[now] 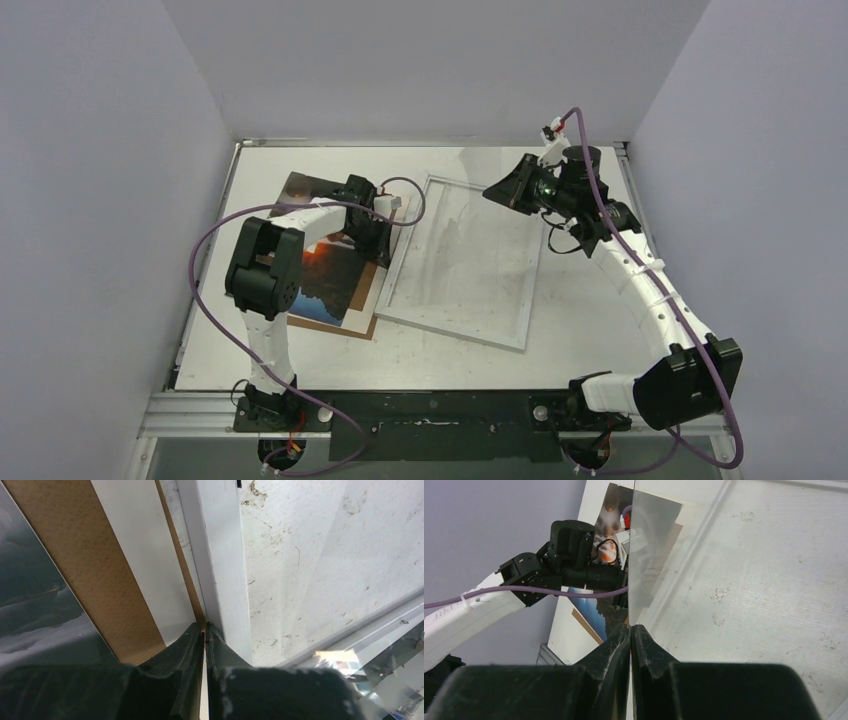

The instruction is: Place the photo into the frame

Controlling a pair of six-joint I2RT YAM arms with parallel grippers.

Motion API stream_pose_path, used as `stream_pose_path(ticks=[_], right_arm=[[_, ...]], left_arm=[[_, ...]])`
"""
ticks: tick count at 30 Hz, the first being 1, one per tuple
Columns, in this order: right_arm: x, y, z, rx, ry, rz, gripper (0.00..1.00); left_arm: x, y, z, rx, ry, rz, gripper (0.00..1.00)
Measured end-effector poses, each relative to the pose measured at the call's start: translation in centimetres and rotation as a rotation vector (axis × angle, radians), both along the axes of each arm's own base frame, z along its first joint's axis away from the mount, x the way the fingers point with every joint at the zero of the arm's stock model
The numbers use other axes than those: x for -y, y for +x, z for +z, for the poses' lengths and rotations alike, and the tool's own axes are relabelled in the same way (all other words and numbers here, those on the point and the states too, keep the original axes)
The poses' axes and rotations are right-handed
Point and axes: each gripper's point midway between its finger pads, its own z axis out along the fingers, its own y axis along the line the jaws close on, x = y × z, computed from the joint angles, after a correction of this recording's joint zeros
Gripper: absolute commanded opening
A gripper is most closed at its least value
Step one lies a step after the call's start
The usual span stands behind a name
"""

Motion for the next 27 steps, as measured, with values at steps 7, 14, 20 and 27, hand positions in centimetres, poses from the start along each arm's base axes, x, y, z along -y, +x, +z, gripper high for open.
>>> stream_pose_path(ticks=[7,14,20,27], right_arm=[[-0.3,-0.3,1.0,-0.011,0.026,0.009,0.05],[-0.1,-0.3,1.7,-0.016,0.033,-0.002,0.05],[-0.2,-0.5,1.9,-0.032,0.048,-0.003,0.05],[-0.9,-0.7,3.1,-0.034,0.082,0.003,0.05]], left_arm=[[0.4,-0.3,0.1,0.002,-0.028,-0.008,0.06],[0.8,-1.0,0.1,-0.008,-0.045,-0.022,0.06],[0.5,-1.0,0.4,-0.013,-0.054,-0.016,0.14],[-2.7,1.2,3.7,0.028,-0.114,0.086,0.3]])
